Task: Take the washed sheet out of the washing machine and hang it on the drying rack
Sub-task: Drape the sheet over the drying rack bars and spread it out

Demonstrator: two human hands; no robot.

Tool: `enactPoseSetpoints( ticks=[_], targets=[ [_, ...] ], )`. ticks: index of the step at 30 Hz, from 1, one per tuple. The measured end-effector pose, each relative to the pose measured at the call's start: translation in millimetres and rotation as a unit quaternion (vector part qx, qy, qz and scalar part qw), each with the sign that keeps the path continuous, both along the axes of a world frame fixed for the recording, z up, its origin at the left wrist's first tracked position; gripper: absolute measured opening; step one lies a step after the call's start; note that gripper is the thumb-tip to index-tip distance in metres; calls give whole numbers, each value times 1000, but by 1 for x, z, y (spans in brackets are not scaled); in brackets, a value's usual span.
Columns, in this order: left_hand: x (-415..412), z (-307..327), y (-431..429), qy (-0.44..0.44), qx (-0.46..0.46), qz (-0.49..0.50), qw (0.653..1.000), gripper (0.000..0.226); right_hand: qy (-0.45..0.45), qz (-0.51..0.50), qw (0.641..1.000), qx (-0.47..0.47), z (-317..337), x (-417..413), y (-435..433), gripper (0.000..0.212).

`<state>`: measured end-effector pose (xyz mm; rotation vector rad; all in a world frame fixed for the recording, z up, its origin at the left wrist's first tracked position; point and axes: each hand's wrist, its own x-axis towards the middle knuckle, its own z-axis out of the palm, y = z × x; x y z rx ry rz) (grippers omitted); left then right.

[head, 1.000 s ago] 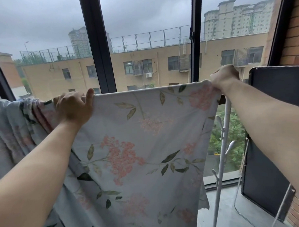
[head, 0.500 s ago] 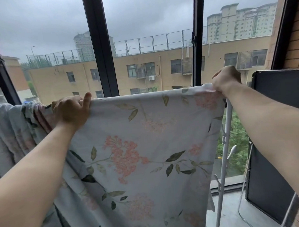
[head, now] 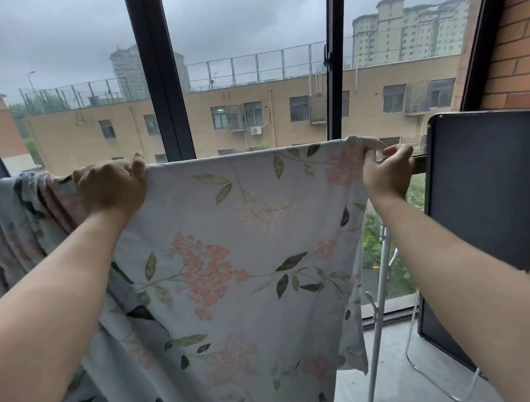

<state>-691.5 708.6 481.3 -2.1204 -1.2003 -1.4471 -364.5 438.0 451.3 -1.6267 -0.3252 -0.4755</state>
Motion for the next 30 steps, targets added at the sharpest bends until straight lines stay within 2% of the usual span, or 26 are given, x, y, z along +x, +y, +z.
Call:
enactPoseSetpoints(
  ticks=[3,7,11,14,20,24,27,30],
  targets=[
    [0,-1,-1,-1,0,2,1000,65,25,65,998,2,-28,-8,4,36],
    [-2,-1,-2,1,-2,4,1000,65,23,75,993,-87,-46,-15,3,42],
    [-6,5,-2,19,-41,6,999,68,-39,49,998,-10,-24,-15,4,35],
    [-9,12,-3,33,-71,7,997,69,-72,5,997,-11,16,-9,4,36],
    [-2,23,-16,15,-87,-20,996,65,-3,-10,989,-146,85,26,6,31],
    [1,18,-20,75,-92,-15,993,62,50,29,960,-272,91,24,2,34],
    [2,16,-16,72,-96,-8,993,64,40,8,958,-283,79,18,0,32],
    [4,20,-14,61,-119,13,991,62,49,-6,963,-266,62,18,-1,46]
  ],
)
